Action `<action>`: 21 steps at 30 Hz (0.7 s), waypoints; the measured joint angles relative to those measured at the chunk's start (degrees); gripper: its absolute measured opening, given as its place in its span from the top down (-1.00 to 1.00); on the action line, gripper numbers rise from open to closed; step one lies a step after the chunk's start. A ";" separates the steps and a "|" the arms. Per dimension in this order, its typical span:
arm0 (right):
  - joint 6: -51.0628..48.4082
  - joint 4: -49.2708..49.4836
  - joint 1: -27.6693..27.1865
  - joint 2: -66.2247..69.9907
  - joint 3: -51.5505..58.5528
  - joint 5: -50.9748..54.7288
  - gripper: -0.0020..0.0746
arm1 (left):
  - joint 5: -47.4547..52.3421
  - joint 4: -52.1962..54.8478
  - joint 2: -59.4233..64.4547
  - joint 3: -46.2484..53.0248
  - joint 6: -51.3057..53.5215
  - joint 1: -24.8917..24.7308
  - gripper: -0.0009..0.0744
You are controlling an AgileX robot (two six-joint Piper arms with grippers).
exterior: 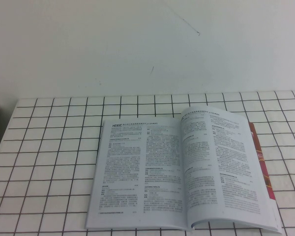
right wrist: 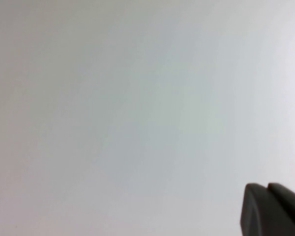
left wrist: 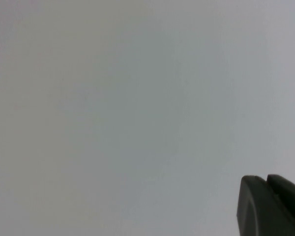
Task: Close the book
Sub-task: 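Close the open booklet and leave it lying on the table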
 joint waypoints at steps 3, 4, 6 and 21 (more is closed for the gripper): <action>1.66 0.00 0.00 0.00 -3.21 9.57 0.95 | 1.41 -2.36 0.00 0.00 -2.69 0.00 0.99; 3.14 0.00 0.00 0.00 -5.72 14.51 0.95 | 2.96 -3.10 0.00 -0.14 -4.02 0.00 0.99; 6.12 0.00 0.00 0.00 -12.10 24.37 0.95 | 9.46 -4.12 0.00 -2.26 -5.28 0.00 0.99; -12.35 15.18 1.01 29.42 -44.48 64.90 0.95 | 46.41 -4.13 25.68 -31.37 -2.80 0.00 0.99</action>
